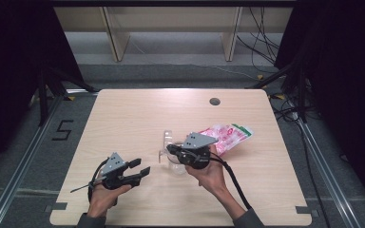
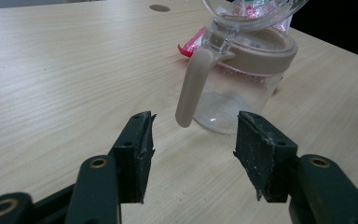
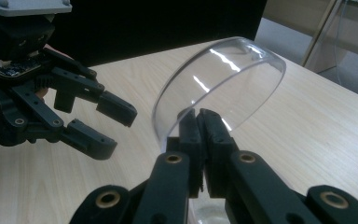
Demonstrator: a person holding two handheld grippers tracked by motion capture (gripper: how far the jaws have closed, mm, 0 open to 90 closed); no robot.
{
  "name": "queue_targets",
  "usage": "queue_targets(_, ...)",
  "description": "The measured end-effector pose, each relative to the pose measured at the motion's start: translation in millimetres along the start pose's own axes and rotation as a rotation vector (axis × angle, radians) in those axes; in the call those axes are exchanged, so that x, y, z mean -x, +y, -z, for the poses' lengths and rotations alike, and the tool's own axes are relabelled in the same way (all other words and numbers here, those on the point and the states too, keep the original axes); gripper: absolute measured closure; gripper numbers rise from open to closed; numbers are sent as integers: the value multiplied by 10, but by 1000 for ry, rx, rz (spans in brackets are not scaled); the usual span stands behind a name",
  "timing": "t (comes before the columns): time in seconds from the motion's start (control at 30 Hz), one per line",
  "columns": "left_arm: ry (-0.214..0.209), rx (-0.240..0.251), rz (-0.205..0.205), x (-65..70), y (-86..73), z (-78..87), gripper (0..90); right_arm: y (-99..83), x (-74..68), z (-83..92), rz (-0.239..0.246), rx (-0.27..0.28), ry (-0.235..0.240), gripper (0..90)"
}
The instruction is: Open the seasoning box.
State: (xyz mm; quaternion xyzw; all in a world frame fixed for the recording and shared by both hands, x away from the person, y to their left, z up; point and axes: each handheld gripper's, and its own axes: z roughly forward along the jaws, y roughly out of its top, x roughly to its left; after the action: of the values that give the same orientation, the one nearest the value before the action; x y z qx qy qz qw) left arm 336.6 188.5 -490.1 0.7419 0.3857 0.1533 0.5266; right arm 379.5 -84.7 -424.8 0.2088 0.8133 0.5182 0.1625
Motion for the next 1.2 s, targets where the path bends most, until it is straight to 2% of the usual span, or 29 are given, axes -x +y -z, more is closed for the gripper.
queue_targets(0.03, 2, 8, 9, 5, 1, 0, 449, 12, -15, -3, 3, -16, 2, 886)
queue_targets(0.13, 3, 7, 9, -3, 7, 21, 448, 30, -59, -47, 26, -4, 2, 883)
queue_targets(0.23, 5, 13, 6, -19, 8, 36, 448, 39, -61, -24, 42, -21, 8, 876)
queue_targets(0.3, 7, 11, 5, -27, 6, 36, 445, 35, -45, -7, 37, -20, 17, 876)
queue_targets(0.33, 18, 5, 6, -26, 6, 39, 444, 40, -39, 5, 15, -14, 18, 875)
queue_targets(0.43, 17, 10, 3, -12, -2, 33, 440, 59, -12, 65, 18, 5, 16, 857)
queue_targets(0.47, 21, 3, -5, -19, -8, 35, 436, 50, -5, 83, 13, 10, 6, 846)
queue_targets(0.5, 28, 1, -4, -13, -12, 34, 430, 29, 19, 125, 14, 3, 6, 829)
queue_targets(0.53, 23, 5, 3, -11, -20, 23, 422, -9, 53, 176, 25, 5, -13, 803)
queue_targets(0.57, 24, 2, 8, -2, -22, 20, 410, -86, 77, 254, -17, -4, -32, 765)
queue_targets(0.63, 7, 4, 9, 15, -33, -4, 403, -218, 142, 367, -21, -26, -53, 721)
queue_targets(0.7, 8, -6, -2, 34, -36, -20, 392, -397, 221, 517, -57, -59, -81, 674)
queue_targets(0.77, 9, -4, 0, 52, -36, -30, 385, -588, 318, 679, -99, -74, -142, 614)
queue_targets(0.83, 7, -9, -1, 52, -38, -32, 377, -710, 395, 780, -126, -101, -149, 586)
queue_targets(0.87, 8, -10, 4, 51, -38, -33, 374, -768, 435, 847, -136, -108, -188, 578)
queue_targets(0.9, 14, -9, 5, 52, -37, -32, 372, -825, 476, 897, -155, -97, -199, 575)
queue_targets(0.93, 11, -8, 6, 52, -39, -33, 372, -865, 487, 955, -193, -104, -206, 569)
queue_targets(0.97, 10, -9, 5, 51, -40, -34, 374, -912, 536, 1001, -188, -92, -205, 557)
queue_targets(1.0, 12, -9, 8, 52, -42, -37, 374, -931, 527, 1037, -219, -109, -222, 546)
queue_targets(1.03, 8, -11, 9, 52, -42, -41, 375, -971, 575, 1073, -213, -108, -237, 536)
queue_targets(1.07, 9, -11, 9, 54, -43, -44, 375, -992, 572, 1097, -254, -110, -240, 528)
queue_targets(1.1, 12, -11, 7, 60, -44, -47, 374, -1013, 610, 1114, -239, -96, -242, 520)
queue_targets(1.13, 14, -19, 2, 63, -44, -43, 375, -1026, 624, 1143, -249, -99, -253, 504)
queue_targets(1.2, 11, -19, 3, 64, -47, -51, 374, -1054, 650, 1168, -295, -79, -262, 456)
